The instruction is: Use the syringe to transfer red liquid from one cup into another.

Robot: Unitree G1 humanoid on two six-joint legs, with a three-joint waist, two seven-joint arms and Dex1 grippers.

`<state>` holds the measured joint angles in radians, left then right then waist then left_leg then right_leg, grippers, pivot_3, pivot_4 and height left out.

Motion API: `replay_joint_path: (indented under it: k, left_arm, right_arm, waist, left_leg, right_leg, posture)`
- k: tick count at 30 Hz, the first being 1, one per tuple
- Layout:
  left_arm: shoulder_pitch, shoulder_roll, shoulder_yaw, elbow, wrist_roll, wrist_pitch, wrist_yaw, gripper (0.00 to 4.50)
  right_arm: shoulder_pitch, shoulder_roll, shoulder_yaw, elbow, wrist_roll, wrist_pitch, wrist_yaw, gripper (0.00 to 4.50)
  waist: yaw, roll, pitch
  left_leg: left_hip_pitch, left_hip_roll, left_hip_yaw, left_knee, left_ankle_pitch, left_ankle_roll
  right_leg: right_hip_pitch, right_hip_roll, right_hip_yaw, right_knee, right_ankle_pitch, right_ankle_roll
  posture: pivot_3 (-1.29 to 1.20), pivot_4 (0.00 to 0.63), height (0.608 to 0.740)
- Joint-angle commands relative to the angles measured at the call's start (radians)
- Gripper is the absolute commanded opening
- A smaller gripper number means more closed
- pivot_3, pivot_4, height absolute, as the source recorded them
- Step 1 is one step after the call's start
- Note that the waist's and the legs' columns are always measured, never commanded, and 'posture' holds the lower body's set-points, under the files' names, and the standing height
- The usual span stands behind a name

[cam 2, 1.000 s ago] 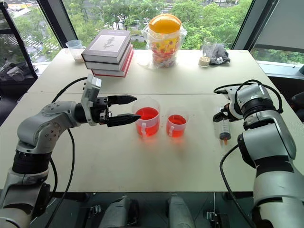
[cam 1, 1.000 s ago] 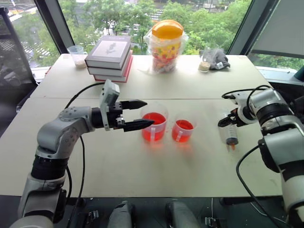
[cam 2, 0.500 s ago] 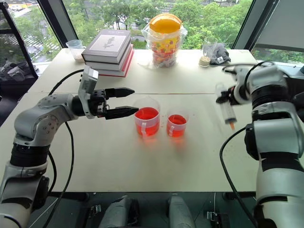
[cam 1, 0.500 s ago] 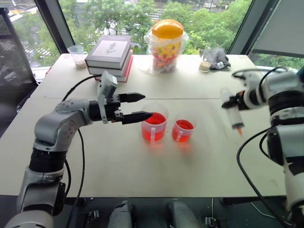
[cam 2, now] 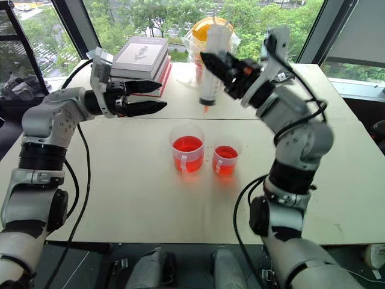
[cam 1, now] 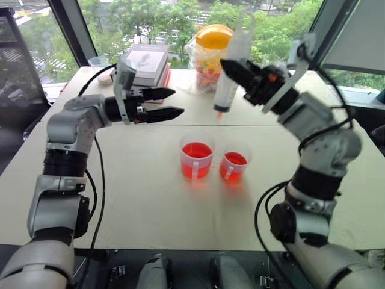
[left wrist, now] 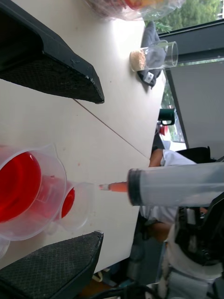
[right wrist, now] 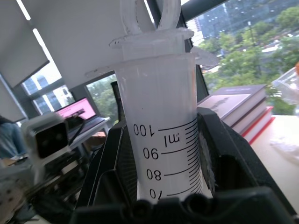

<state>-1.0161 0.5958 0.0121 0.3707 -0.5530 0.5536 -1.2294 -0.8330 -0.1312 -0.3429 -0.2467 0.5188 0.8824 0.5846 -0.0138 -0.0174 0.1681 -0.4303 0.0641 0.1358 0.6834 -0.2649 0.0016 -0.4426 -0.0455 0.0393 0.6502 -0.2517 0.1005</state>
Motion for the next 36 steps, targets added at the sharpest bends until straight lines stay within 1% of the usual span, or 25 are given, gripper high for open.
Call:
replay_joint_path:
  k: [1,3,7,11,18,27,30,32,36]
  left_arm:
    - [-0.067,0.011,0.023,0.002,0.003,-0.017,-0.026,4.50]
    - [-0.090,0.011,0.030,0.007,-0.004,-0.002,-0.033,4.50]
    - [-0.121,0.004,0.033,0.023,-0.004,0.008,-0.044,4.50]
    - [-0.137,-0.031,0.015,0.021,-0.003,0.009,-0.053,4.50]
    - [-0.173,-0.103,-0.019,0.047,0.019,-0.002,-0.078,4.50]
    - [-0.172,-0.146,-0.076,0.077,0.090,-0.039,-0.101,4.50]
    - [-0.162,-0.155,-0.085,0.080,0.109,-0.052,-0.106,3.73]
    - [-0.158,-0.157,-0.084,0.077,0.114,-0.049,-0.112,2.73]
    - [-0.149,-0.153,-0.089,0.068,0.127,-0.041,-0.126,0.58]
  right_arm:
    - [0.091,0.039,0.068,-0.037,0.006,-0.171,0.020,1.39]
    - [0.175,0.062,0.129,-0.011,-0.024,-0.264,0.032,1.39]
    - [0.258,0.073,0.223,0.023,-0.070,-0.387,0.036,1.39]
    - [0.321,0.065,0.307,0.059,-0.127,-0.483,0.038,1.39]
    - [0.361,0.039,0.369,0.078,-0.167,-0.555,0.032,1.39]
    - [0.373,0.018,0.407,0.089,-0.188,-0.592,0.019,1.39]
    - [0.373,0.011,0.415,0.090,-0.193,-0.597,0.018,1.39]
    - [0.373,0.008,0.418,0.090,-0.194,-0.599,0.015,1.39]
    - [0.373,0.001,0.422,0.092,-0.199,-0.604,0.011,1.39]
  waist:
    - [-0.002,0.000,0.000]
    - [-0.003,0.000,0.000]
    - [-0.010,0.000,0.000]
    - [-0.008,0.000,0.000]
    - [-0.005,0.000,0.000]
    - [-0.007,0.000,0.000]
    - [-0.006,0.000,0.000]
    - [-0.006,0.000,0.000]
    - [-0.006,0.000,0.000]
  left_leg:
    - [0.000,0.000,0.000,0.000,0.000,0.000]
    - [0.000,0.000,-0.001,0.000,0.000,0.000]
    - [0.001,0.000,-0.001,0.000,0.000,0.000]
    - [0.002,0.000,-0.002,0.000,0.000,0.000]
    - [0.002,0.000,-0.002,0.000,0.000,0.000]
    - [0.002,0.000,-0.002,0.000,0.000,0.000]
    - [0.002,0.000,-0.002,0.000,0.000,0.000]
    - [0.002,0.000,-0.002,0.000,0.000,0.000]
    - [0.002,0.000,-0.002,0.000,0.000,0.000]
  right_leg:
    - [0.000,0.000,0.000,0.000,0.000,0.000]
    - [0.000,0.000,0.000,0.000,0.000,0.000]
    - [0.000,0.001,0.000,0.001,0.000,0.000]
    - [0.000,0.001,0.000,0.002,0.000,0.000]
    - [0.001,0.001,0.000,0.002,0.000,0.000]
    - [0.001,0.001,0.000,0.002,0.000,0.000]
    - [0.001,0.001,0.000,0.002,0.000,0.000]
    - [0.001,0.001,0.000,0.002,0.000,0.000]
    - [0.001,0.001,0.000,0.002,0.000,0.000]
  posture:
    - [0.00,0.150,0.740]
    - [0.00,0.150,0.740]
    - [0.00,0.150,0.740]
    - [0.00,0.150,0.740]
    - [0.00,0.150,0.740]
    - [0.00,0.150,0.740]
    - [0.00,0.150,0.740]
    - [0.00,0.150,0.740]
    - [0.00,0.150,0.740]
